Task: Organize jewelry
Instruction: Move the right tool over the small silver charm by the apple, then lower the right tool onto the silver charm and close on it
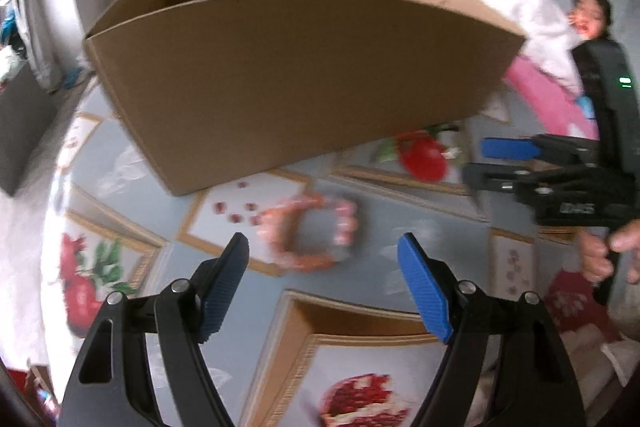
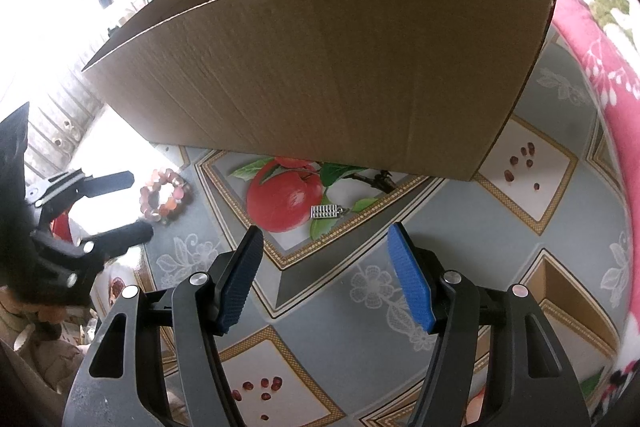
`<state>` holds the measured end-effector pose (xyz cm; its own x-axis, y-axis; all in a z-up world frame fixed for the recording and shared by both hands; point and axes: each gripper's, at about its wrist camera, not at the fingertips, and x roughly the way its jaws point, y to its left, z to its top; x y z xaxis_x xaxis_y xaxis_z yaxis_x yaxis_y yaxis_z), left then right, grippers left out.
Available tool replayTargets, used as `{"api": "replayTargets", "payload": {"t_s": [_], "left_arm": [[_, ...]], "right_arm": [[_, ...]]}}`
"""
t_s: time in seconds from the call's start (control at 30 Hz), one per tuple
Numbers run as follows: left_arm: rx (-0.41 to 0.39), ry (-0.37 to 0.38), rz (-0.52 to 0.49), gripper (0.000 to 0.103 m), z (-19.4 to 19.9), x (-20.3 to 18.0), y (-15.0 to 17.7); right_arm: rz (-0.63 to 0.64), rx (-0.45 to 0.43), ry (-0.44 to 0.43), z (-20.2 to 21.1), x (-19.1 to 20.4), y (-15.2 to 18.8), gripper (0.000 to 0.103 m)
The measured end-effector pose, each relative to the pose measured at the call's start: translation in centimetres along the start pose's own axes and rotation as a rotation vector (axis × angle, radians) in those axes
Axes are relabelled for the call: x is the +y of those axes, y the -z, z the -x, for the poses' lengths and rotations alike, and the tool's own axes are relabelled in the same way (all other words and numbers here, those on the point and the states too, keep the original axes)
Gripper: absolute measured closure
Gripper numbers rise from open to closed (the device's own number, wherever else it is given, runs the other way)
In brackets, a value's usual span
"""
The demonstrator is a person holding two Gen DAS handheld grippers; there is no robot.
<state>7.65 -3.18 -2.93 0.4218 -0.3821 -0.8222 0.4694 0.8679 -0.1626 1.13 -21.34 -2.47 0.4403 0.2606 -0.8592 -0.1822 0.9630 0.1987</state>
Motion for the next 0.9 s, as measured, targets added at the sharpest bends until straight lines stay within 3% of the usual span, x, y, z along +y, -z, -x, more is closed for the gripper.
{"api": "replayTargets", "payload": {"t_s": [0.13,0.2,0.4,0.63,0.83,0.9], "left_arm": [[-0.044,0.057,-0.05,0.036,0.8,-0.9,0.3],[-0.041,0.059,-0.064,0.047,0.6,-1.0,0.2],[0.006,0.053,-0.059,0.07,-0.7,-0.8,0.7],[-0.009,-0.015,-0.086,0.092,-1.1,-1.0,0.5],[-0.015,-0.016,-0.083,0.094,-1.1,-0.9,0.4],[-0.016,-0.016,-0.081,0.094,-1.2,-1.0,0.4]], "right_arm": [[-0.008,-0.005,-0.012,0.0,-0.2,0.0,0.041],[-0.015,-0.009,-0.021,0.1,-0.3,-0.1,0.041],[-0.025,-0.018,-0.033,-0.1,-0.4,-0.1,0.041],[-0.03,-0.027,-0.036,0.1,-0.9,-0.1,0.041],[-0.014,-0.039,-0.028,0.0,-0.5,-0.5,0.043],[0.007,-0.049,-0.017,0.0,0.1,-0.8,0.047]]}}
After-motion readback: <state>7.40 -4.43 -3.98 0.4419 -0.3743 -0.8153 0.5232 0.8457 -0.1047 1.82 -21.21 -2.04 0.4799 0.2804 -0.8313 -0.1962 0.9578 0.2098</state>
